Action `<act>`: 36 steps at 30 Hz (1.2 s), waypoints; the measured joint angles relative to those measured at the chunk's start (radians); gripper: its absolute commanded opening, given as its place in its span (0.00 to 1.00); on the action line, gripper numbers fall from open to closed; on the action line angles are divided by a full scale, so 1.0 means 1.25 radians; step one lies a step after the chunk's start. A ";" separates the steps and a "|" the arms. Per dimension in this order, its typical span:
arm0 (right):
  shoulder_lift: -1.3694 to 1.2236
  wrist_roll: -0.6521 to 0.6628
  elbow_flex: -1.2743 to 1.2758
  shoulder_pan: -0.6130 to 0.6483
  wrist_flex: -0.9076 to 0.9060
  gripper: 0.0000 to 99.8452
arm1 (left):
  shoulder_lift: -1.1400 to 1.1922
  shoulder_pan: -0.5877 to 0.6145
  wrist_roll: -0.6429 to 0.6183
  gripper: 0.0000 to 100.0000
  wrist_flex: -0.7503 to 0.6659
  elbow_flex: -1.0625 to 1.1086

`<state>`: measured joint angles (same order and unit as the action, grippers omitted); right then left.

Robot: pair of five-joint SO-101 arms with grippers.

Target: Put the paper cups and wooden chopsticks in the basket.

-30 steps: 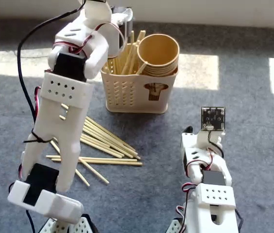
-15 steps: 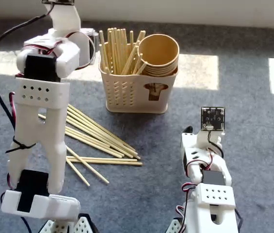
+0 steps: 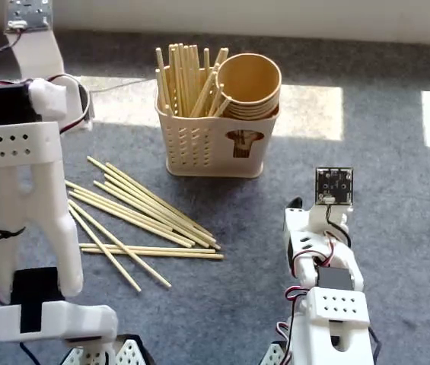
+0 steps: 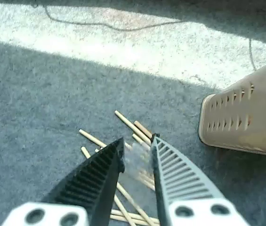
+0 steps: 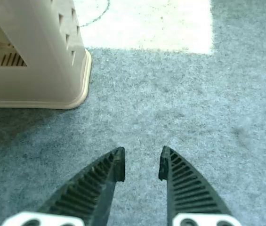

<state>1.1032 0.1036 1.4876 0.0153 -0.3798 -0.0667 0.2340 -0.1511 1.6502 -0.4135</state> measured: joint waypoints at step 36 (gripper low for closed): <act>0.000 0.000 0.000 0.000 0.000 0.13 | -0.005 0.203 0.095 0.20 -0.395 0.723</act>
<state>1.1032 0.1036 1.4876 0.0153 -0.3798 -0.0729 0.4872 -0.0330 1.1561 0.4902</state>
